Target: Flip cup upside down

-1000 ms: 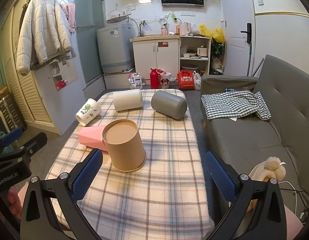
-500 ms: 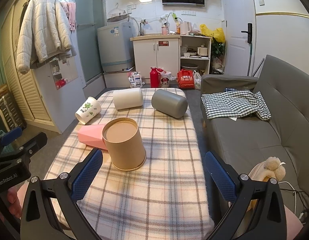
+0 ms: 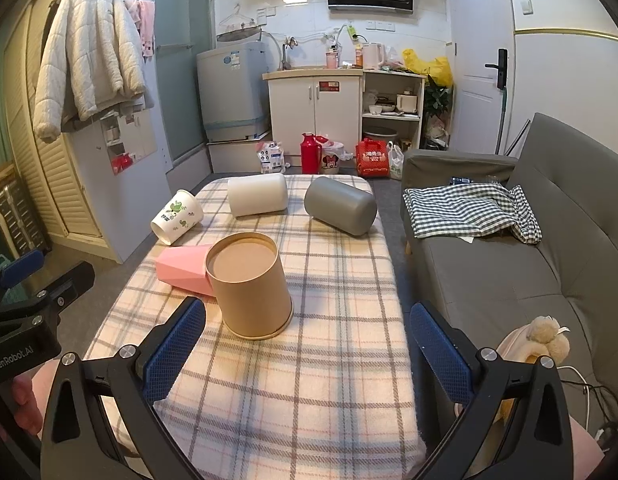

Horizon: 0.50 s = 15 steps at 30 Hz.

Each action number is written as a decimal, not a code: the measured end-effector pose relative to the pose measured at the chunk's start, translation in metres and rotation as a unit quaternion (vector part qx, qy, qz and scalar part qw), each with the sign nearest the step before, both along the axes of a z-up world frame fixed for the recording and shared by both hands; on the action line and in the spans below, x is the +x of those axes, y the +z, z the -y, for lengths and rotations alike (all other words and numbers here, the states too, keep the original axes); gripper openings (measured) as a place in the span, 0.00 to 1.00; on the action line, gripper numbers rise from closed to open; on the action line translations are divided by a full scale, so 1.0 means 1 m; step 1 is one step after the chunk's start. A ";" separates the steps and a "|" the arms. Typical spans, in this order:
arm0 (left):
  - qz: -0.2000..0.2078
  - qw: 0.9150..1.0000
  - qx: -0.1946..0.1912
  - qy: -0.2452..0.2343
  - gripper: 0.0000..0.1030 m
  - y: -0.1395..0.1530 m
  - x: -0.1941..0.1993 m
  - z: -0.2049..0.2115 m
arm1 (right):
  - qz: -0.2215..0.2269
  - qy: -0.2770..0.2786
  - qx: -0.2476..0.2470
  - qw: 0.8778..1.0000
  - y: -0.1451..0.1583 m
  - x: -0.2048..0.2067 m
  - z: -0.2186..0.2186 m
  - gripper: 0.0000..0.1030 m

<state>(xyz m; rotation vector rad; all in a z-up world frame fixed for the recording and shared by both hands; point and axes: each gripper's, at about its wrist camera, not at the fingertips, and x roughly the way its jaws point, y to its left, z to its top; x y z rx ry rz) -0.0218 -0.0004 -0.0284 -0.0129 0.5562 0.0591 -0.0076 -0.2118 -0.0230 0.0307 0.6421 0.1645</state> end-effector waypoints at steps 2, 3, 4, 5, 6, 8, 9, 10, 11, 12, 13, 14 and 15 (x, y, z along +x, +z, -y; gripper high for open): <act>0.001 1.000 -0.001 0.000 1.00 0.000 0.000 0.000 | 0.000 0.000 0.000 1.000 0.000 0.000 0.000 1.00; 0.001 1.000 -0.001 0.000 1.00 0.000 0.000 0.000 | 0.000 0.000 0.000 1.000 0.000 0.000 0.000 1.00; 0.000 1.000 -0.001 -0.001 1.00 0.000 0.000 0.000 | 0.000 0.000 0.000 1.000 0.000 0.000 0.000 1.00; 0.000 1.000 -0.001 -0.001 1.00 0.000 0.000 0.000 | 0.000 0.000 0.000 1.000 0.000 0.000 0.000 1.00; 0.000 1.000 0.000 -0.001 1.00 0.000 -0.001 0.001 | -0.001 0.000 0.000 1.000 0.000 0.000 0.000 1.00; -0.001 1.000 0.000 -0.001 1.00 0.000 0.000 0.000 | -0.001 0.001 -0.001 1.000 -0.001 0.000 -0.001 1.00; -0.001 1.000 0.000 -0.001 1.00 0.000 -0.001 0.000 | -0.001 0.001 -0.001 1.000 -0.001 0.000 -0.001 1.00; -0.001 1.000 -0.001 -0.001 1.00 0.000 -0.001 0.000 | -0.001 0.001 -0.001 1.000 -0.001 0.000 -0.001 1.00; -0.001 1.000 -0.002 -0.001 1.00 0.000 -0.001 0.000 | -0.001 0.001 -0.001 1.000 -0.001 0.000 -0.001 1.00; 0.000 1.000 -0.002 -0.001 1.00 0.000 -0.001 0.000 | -0.001 0.001 -0.001 1.000 -0.001 0.000 -0.002 1.00; 0.001 1.000 -0.001 -0.001 1.00 0.000 -0.001 0.000 | -0.001 0.001 -0.001 1.000 -0.001 0.000 -0.002 1.00; 0.001 1.000 -0.001 0.000 1.00 0.000 -0.002 0.001 | -0.001 0.001 -0.001 1.000 -0.001 0.000 -0.002 1.00; 0.000 1.000 -0.002 -0.001 1.00 0.000 -0.001 0.000 | -0.001 0.000 -0.001 1.000 -0.001 0.000 -0.002 1.00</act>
